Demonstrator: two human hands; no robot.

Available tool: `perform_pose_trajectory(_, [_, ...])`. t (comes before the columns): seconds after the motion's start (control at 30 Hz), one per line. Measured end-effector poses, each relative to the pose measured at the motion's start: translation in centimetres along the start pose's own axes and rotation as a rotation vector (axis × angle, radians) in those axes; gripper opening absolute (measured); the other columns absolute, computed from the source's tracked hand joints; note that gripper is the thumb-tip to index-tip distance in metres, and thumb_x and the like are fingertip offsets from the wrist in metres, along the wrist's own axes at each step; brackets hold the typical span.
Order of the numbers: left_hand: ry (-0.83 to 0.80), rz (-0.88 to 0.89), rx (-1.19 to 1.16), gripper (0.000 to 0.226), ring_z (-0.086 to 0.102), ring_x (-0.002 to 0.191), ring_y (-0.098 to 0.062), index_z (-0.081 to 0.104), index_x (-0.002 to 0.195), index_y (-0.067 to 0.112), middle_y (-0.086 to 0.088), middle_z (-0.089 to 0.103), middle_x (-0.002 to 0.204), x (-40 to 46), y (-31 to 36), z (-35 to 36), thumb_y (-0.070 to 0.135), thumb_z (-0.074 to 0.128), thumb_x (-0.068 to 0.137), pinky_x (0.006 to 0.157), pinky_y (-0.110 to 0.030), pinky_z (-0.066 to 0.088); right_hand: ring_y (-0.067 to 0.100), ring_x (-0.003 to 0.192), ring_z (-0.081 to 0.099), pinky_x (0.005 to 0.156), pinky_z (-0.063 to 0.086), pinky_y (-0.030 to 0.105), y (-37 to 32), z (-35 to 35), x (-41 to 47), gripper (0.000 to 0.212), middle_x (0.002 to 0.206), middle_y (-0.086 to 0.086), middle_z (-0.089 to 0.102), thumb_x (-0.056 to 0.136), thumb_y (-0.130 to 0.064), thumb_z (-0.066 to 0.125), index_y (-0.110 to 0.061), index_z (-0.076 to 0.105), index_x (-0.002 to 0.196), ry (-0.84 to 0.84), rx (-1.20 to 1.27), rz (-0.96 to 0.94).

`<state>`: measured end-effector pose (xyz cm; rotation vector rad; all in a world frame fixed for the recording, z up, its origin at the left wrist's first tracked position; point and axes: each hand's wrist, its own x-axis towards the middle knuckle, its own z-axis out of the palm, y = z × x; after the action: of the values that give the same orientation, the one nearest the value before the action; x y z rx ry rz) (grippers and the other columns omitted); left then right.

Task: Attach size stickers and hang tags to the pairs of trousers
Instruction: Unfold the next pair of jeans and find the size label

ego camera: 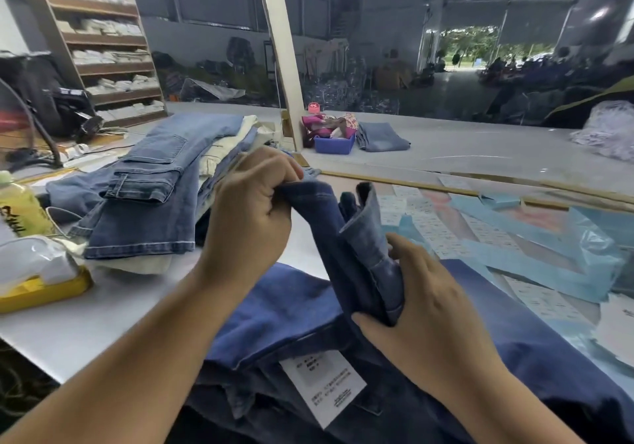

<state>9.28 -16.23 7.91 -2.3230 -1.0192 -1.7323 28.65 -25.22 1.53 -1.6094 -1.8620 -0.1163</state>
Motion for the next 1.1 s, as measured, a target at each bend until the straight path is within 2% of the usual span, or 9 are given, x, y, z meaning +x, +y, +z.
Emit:
perform_pose_trajectory(0.1, [-0.104,-0.046,0.219,0.019,0.056,0.087,-0.028,0.062,0.073,0.001,-0.009,0.061,0.09,-3.0,-3.3,-0.1,-0.018,0.061,0.073,0.079,-0.038,0.047,0.018,0.09,0.06,0.062,0.037,0.03,0.5,0.3,-0.5,0.06,0.102,-0.014,0.06,0.071,-0.047,0.061,-0.038,0.035,0.124,-0.192,-0.097,0.123])
perform_pose_trajectory(0.2, [-0.426,-0.515,0.504,0.043,0.046,0.114,-0.032,0.057,0.119,0.01,-0.009,0.05,0.126,-7.9,-5.1,-0.8,-0.002,0.064,0.079,0.099,-0.043,0.039,0.023,0.071,0.056,0.053,0.033,0.033,0.7,0.7,-0.6,0.019,0.074,-0.008,0.055,0.081,-0.034,0.054,-0.031,0.04,0.094,-0.138,-0.146,0.14])
perform_pose_trajectory(0.27, [-0.528,-0.625,0.606,0.06,0.039,0.122,-0.025,0.041,0.132,0.021,-0.001,0.041,0.13,-10.3,-3.9,-1.0,0.014,0.065,0.077,0.103,-0.036,0.033,0.026,0.06,0.05,0.05,0.033,0.033,1.0,0.5,0.2,0.017,0.061,-0.008,0.048,0.082,-0.027,0.057,-0.027,0.04,0.083,-0.058,-0.064,0.162])
perform_pose_trajectory(0.43, [-0.292,-0.241,0.575,0.047,0.051,0.089,-0.024,0.046,0.1,0.016,0.0,0.05,0.097,-11.1,2.0,0.4,0.048,0.064,0.072,0.077,-0.04,0.048,0.02,0.056,0.05,0.049,0.036,0.029,1.9,-2.4,3.4,0.012,0.065,-0.002,0.056,0.083,-0.018,0.064,-0.02,0.052,0.085,0.192,0.053,0.156])
perform_pose_trajectory(0.63, [0.044,0.263,0.422,0.035,0.047,0.094,-0.026,0.054,0.105,0.021,-0.005,0.048,0.109,-10.9,5.5,3.4,0.009,0.066,0.075,0.083,-0.038,0.036,0.027,0.063,0.05,0.053,0.038,0.035,2.3,-5.2,5.0,0.014,0.07,-0.004,0.055,0.084,-0.024,0.063,-0.021,0.05,0.087,0.299,0.056,0.165])
perform_pose_trajectory(0.77, [-0.472,0.199,0.489,0.014,0.052,0.077,-0.023,0.068,0.072,0.02,0.002,0.059,0.079,-10.8,5.8,5.3,0.018,0.072,0.059,0.072,-0.033,0.036,0.03,0.065,0.052,0.057,0.044,0.039,2.3,-5.0,4.7,0.012,0.072,0.001,0.057,0.084,-0.022,0.06,-0.018,0.051,0.09,0.268,0.042,0.198])
perform_pose_trajectory(0.9, [-0.889,-0.097,0.755,0.035,0.045,0.109,-0.029,0.06,0.117,0.014,-0.008,0.056,0.116,-10.1,5.9,8.0,0.027,0.06,0.085,0.095,-0.039,0.033,0.011,0.056,0.047,0.048,0.033,0.025,1.9,-4.6,4.0,0.01,0.064,-0.009,0.052,0.084,-0.021,0.061,-0.018,0.051,0.086,0.345,0.053,0.184])
perform_pose_trajectory(1.03, [-0.869,-0.097,0.75,0.024,0.056,0.107,-0.028,0.058,0.114,0.017,-0.006,0.061,0.116,-8.9,5.5,8.4,0.014,0.047,0.093,0.091,-0.038,0.038,0.018,0.053,0.045,0.048,0.03,0.025,1.9,-4.9,3.9,0.011,0.063,-0.005,0.053,0.084,-0.02,0.061,-0.016,0.051,0.088,0.41,0.036,0.16])
perform_pose_trajectory(1.1, [-0.745,-0.054,0.639,0.019,0.061,0.093,-0.026,0.065,0.097,0.02,-0.002,0.065,0.098,-8.2,5.6,7.0,0.012,0.062,0.08,0.083,-0.035,0.045,0.027,0.054,0.043,0.049,0.026,0.029,2.1,-5.3,4.1,0.012,0.065,0.002,0.054,0.085,-0.018,0.061,-0.012,0.053,0.092,0.458,0.0,0.147])
